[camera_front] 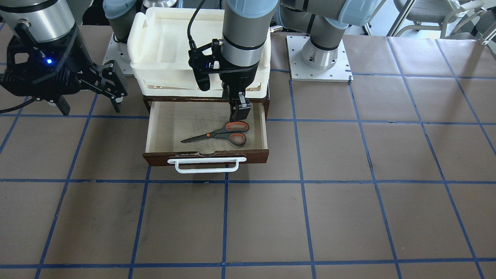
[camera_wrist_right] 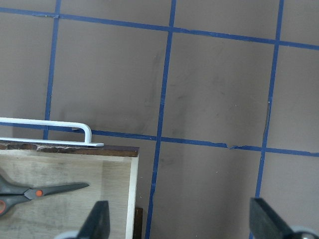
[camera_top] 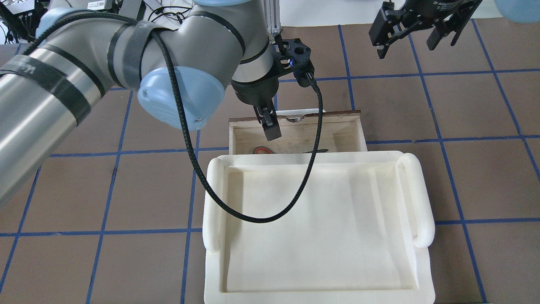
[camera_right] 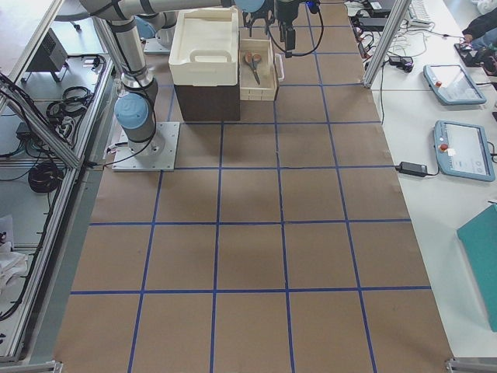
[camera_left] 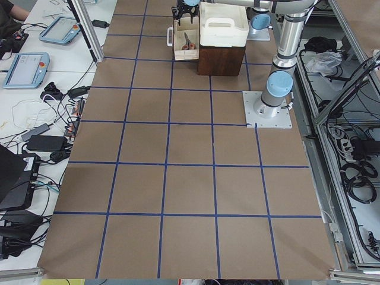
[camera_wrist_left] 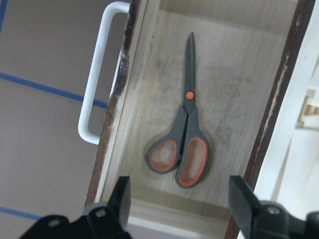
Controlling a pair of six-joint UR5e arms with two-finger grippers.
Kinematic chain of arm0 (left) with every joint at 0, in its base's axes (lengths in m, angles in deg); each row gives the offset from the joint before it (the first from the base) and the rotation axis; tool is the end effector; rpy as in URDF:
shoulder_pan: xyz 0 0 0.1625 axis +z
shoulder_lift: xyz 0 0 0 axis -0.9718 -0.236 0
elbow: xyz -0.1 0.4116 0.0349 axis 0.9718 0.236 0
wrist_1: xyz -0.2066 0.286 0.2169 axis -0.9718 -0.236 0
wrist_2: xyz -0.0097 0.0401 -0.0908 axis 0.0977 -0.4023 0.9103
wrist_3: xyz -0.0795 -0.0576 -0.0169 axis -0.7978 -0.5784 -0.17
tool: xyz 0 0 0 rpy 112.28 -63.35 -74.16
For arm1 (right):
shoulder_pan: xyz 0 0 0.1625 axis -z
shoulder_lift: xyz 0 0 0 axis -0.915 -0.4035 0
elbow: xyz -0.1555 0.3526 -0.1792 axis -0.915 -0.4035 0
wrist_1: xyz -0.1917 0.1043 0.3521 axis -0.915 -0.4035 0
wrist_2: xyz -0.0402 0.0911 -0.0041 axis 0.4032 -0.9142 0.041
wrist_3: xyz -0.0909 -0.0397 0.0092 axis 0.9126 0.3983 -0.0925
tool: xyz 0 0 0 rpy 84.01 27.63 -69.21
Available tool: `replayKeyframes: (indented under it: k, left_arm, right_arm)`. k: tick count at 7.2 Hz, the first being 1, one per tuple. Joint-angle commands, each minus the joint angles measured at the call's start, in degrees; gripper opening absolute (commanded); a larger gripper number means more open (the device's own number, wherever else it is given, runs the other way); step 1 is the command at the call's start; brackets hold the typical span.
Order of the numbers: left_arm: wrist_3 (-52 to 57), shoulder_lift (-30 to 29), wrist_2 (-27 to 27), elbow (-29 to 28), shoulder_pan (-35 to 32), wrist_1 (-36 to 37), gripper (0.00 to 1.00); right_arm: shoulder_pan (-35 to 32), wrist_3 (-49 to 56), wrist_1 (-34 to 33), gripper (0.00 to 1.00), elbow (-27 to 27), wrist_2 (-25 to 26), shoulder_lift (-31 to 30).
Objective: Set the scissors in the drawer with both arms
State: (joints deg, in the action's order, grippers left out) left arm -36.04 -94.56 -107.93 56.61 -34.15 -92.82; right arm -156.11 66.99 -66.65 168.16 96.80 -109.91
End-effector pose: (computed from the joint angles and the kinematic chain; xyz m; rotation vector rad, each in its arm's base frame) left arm -0.3317 -0.4755 0.4532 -1.7910 -2.4581 0.0849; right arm 0.1299 -0.5374 0.5357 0.1879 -3.0992 0.1614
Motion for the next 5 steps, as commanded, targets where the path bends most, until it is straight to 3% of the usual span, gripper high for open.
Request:
replayKeyframes:
  k: [1, 3, 4, 5]
  left_arm:
    - [-0.07, 4.51, -0.51, -1.29, 6.14, -4.63, 0.74]
    - [-0.86, 6.98, -0.51, -1.11, 13.52, -7.25, 0.75]
    - [-13.13, 8.29, -0.51, -1.11, 14.95, -7.53, 0.78]
    - [-23.96, 9.35, -1.12, -1.19, 16.09, -7.01, 0.89]
  right_arm:
    - [0.0, 0.0, 0.0, 1.0, 0.0, 0.0, 0.07]
    - [0.0, 0.0, 0.0, 1.0, 0.0, 0.0, -0.02]
    - [0.09, 0.0, 0.0, 1.0, 0.0, 0.0, 0.07]
    - [0.09, 0.09, 0.0, 1.0, 0.0, 0.0, -0.02]
